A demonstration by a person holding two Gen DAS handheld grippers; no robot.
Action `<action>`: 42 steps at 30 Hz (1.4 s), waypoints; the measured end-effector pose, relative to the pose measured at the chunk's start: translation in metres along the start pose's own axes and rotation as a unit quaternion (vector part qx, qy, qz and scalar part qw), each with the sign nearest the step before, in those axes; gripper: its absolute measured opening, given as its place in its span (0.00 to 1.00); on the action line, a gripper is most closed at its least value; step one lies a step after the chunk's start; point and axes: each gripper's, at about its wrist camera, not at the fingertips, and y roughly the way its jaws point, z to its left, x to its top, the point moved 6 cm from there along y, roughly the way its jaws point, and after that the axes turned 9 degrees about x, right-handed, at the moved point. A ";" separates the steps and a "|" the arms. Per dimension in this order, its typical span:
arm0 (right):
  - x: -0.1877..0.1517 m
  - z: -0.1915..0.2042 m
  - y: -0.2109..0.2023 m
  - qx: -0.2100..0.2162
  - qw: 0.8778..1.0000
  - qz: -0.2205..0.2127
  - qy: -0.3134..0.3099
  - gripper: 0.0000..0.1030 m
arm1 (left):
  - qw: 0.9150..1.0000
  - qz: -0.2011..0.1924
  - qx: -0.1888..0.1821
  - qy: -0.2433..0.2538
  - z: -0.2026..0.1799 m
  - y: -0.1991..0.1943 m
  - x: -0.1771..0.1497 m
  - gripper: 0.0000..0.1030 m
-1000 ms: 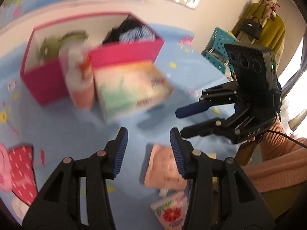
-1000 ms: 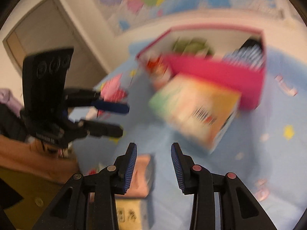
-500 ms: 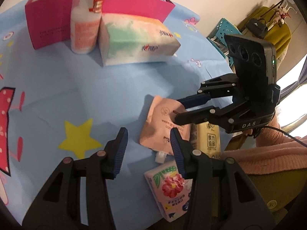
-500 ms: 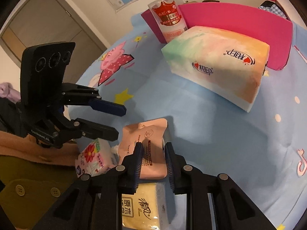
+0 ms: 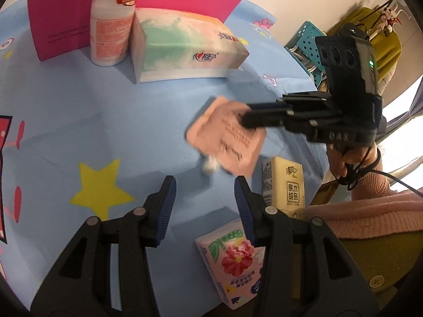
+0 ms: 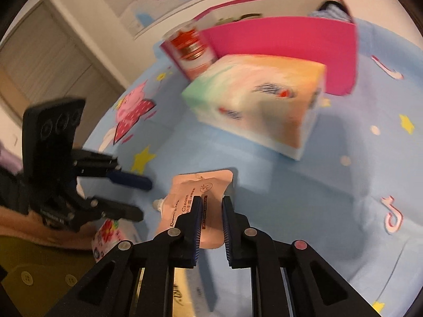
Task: Organize soft objects
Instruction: 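Lift the pink sachet with the right tool, then carry the pink sachet into the pink box and open the right tool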
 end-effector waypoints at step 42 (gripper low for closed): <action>0.049 0.040 -0.057 0.024 0.992 -0.122 -0.016 0.14 | 0.993 -0.112 -0.004 -0.037 -0.008 -0.057 0.067 0.46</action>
